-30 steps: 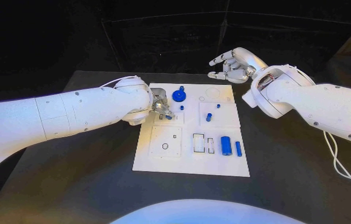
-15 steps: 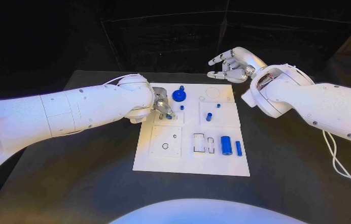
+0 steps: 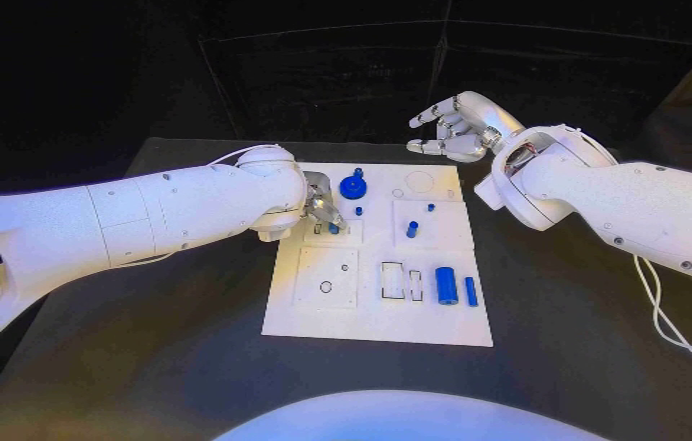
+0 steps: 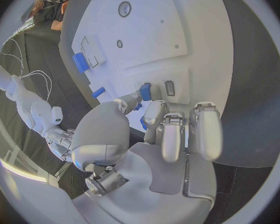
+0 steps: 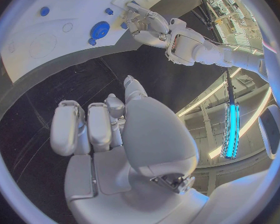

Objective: Assemble the parts on the task board

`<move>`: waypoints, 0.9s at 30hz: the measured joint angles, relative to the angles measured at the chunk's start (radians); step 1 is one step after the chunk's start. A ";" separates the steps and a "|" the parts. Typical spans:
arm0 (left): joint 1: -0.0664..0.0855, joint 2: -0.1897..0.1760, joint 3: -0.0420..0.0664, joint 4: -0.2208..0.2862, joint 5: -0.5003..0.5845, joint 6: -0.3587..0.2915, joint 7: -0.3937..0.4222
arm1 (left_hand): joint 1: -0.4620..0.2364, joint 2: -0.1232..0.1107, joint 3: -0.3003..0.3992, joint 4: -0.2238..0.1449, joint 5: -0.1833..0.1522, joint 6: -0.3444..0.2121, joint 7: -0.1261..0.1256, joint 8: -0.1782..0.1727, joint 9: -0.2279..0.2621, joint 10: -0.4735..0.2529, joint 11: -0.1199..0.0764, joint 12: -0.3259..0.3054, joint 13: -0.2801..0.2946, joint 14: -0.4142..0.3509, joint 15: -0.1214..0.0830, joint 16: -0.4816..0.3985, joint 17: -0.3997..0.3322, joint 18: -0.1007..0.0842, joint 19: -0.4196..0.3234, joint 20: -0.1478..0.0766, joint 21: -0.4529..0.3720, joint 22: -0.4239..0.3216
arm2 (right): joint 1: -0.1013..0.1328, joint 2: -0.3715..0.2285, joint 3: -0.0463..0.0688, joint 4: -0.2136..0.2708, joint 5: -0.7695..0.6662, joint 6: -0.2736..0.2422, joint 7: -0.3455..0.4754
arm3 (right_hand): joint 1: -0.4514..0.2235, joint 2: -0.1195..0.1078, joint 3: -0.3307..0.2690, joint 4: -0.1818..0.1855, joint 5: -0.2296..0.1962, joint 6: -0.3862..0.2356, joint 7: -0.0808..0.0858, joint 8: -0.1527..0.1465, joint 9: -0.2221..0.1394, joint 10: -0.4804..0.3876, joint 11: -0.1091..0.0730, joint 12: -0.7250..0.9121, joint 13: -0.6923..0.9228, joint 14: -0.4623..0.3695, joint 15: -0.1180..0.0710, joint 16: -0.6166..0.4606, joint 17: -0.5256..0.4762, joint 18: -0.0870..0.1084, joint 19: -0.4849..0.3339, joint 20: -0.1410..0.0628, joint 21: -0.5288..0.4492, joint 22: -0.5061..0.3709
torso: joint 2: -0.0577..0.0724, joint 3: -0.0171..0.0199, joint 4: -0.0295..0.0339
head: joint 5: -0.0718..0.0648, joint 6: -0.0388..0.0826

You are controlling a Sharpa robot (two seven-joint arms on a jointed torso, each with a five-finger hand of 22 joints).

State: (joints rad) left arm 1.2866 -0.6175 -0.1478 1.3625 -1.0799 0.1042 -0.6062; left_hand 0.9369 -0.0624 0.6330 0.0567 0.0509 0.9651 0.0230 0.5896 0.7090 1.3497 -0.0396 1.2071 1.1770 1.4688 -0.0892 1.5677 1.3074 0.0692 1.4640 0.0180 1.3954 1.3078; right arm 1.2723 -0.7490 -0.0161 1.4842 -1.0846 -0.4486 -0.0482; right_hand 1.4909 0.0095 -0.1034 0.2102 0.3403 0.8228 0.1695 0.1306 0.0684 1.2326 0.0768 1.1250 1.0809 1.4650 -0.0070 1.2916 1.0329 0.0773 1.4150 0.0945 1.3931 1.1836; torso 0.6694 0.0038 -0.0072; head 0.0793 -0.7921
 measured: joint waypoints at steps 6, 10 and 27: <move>0.000 0.005 0.000 -0.010 0.003 0.004 0.000 | -0.005 0.004 -0.008 0.008 0.000 0.007 0.000 0.001 0.001 0.007 -0.003 0.009 0.007 -0.004 -0.004 0.000 0.000 0.000 0.000 0.000 0.004 0.000 | 0.000 0.001 0.000 -0.001 0.000 0.000 0.000 | 0.000 0.000 0.000 0.000 0.000 0.000 0.000 0.000 0.000 0.000 0.000 0.000 0.000 0.000 0.000 0.000 -0.001 0.000 0.000 0.000 0.000 -0.001 | 0.000 0.0001 0.0001 | 0.000 -0.001; 0.001 0.009 0.000 -0.015 0.004 0.008 -0.001 | -0.019 0.005 -0.016 0.016 0.000 0.009 -0.001 0.005 0.002 0.017 -0.003 0.023 0.021 -0.004 -0.004 0.000 0.000 0.000 0.000 0.000 0.007 0.000 | 0.000 0.002 0.000 -0.001 0.000 0.000 0.001 | 0.000 0.000 0.000 0.000 0.000 0.000 0.000 0.000 0.000 0.000 0.000 0.000 0.000 0.000 0.000 0.000 -0.001 0.000 0.000 0.000 0.000 -0.001 | 0.000 0.0000 0.0001 | -0.001 -0.002; -0.001 0.001 0.000 -0.012 0.006 0.001 0.000 | -0.127 -0.056 -0.263 0.099 0.000 0.030 -0.005 0.007 0.008 0.030 -0.009 0.038 0.041 -0.004 -0.011 0.000 0.000 0.000 0.000 -0.007 0.012 0.000 | 0.000 0.003 0.000 -0.003 0.000 0.002 0.002 | 0.000 0.000 -0.004 0.004 0.000 0.000 0.000 0.000 0.000 0.000 0.000 0.000 -0.001 0.000 0.000 -0.004 -0.003 0.000 0.000 0.000 0.000 -0.002 | 0.000 -0.0007 0.0001 | -0.003 -0.001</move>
State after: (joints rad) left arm 1.2856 -0.6168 -0.1480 1.3500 -1.0742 0.1053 -0.6062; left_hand 0.8102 -0.1183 0.3702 0.1558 0.0510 0.9953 0.0177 0.5965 0.7168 1.3795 -0.0484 1.2452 1.2176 1.4650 -0.0999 1.5677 1.3074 0.0692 1.4637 0.0108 1.4078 1.3077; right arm 1.2723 -0.7465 -0.0161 1.4808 -1.0843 -0.4470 -0.0465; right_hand 1.4909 0.0095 -0.1070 0.2137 0.3403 0.8228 0.1695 0.1306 0.0684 1.2326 0.0767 1.1250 1.0799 1.4650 -0.0070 1.2872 1.0299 0.0774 1.4150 0.0945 1.3931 1.1816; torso 0.6692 0.0032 -0.0071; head 0.0760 -0.7927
